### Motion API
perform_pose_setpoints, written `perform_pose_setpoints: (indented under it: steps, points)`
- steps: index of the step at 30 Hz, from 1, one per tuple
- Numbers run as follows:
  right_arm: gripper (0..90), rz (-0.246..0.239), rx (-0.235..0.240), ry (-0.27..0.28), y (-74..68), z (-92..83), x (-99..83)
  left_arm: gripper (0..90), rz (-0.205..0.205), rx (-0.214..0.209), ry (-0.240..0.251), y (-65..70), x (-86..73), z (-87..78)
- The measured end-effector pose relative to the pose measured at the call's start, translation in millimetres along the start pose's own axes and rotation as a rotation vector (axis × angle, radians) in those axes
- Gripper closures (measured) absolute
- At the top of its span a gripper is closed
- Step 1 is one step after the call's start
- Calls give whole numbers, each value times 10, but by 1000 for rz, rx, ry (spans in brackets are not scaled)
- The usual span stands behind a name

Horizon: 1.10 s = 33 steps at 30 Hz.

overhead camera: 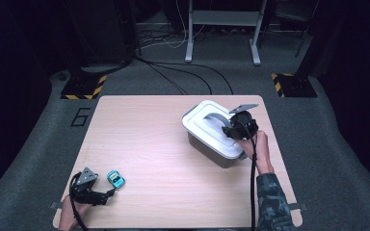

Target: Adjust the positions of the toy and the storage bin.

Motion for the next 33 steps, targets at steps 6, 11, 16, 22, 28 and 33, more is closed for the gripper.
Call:
perform_pose_setpoints:
  steps: [6, 11, 16, 22, 28, 33]
  points:
    - [667, 28, 48, 22, -32, -6, -29, 15, -5, -4, -4, 6, -4, -3]
    - [670, 59, 38, 11, -129, -14, -43, 15, -7, -1, 3, 6, 0, 2]
    - [670, 97, 44, 21, -204, -13, -57, 16, -5, -4, -4, 6, -4, -4]
    - [670, 114, 47, 29, -304, 4, -56, 16, -4, -1, -1, 5, -2, -2]
    - [669, 105, 41, 24, -455, 41, -39, 18, -9, -1, 5, 9, 1, 2]
    - [669, 124, 37, 32, -520, 62, -28, 19, -7, 3, 9, 7, 3, 5]
Point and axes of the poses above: each handheld gripper's, and its own axes: z roughly forward along the jaws, x roughly out of its top, y roughly to its right, the point moved 9 cm from there along z, roughly forward along the jaws, and after that the axes turned 13 degrees about x, right-handed, at the moved point
